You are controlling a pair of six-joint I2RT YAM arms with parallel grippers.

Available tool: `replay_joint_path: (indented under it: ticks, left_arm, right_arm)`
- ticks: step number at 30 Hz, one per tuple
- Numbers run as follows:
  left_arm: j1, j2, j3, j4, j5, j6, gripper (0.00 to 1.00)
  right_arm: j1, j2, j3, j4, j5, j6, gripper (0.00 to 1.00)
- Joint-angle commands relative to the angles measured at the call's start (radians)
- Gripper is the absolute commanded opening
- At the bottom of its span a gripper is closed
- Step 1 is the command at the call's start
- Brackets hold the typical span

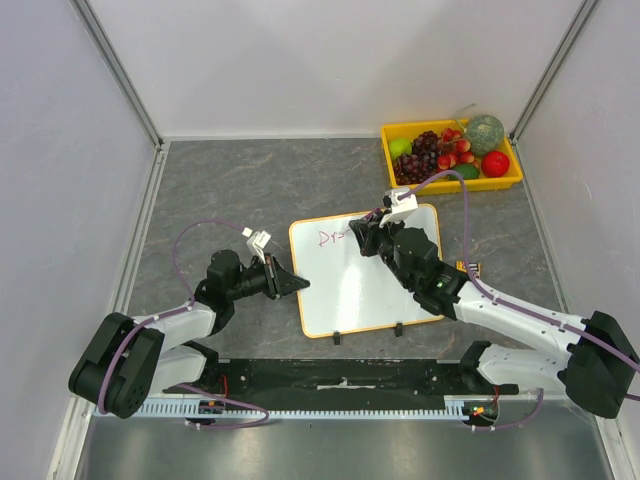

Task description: Write a sentence on the whiteboard

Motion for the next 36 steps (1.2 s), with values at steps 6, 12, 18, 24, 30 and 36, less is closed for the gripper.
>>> replay_joint_path:
  ticks: [6,12,18,24,30,36]
  left_arm:
    - [-0.003,0.018,0.004,-0.055,-0.049,0.088,0.02]
    - [-0.003,0.015,0.004,-0.055,-0.049,0.088,0.02]
    - [-0.005,0.015,0.004,-0.055,-0.05,0.088,0.02]
    - [-0.005,0.016,0.004,-0.053,-0.05,0.088,0.02]
    - [-0.003,0.016,0.004,-0.053,-0.05,0.088,0.02]
    - [-0.005,0.016,0.004,-0.055,-0.05,0.086,0.02]
  right_arm:
    - [-0.007,-0.007,-0.023,-0.032,-0.037,0.014,0.0]
    - [-0.007,-0.03,-0.054,-0.046,-0.038,0.025,0.0]
    - [-0.007,-0.064,-0.074,-0.061,-0.014,0.033,0.0]
    - [-0.007,-0.065,-0.057,-0.068,0.012,0.033,0.0]
    - [-0.009,-0.045,0.001,-0.098,0.026,0.003,0.0]
    - [-0.009,-0.082,0.028,-0.112,0.005,0.0,0.0]
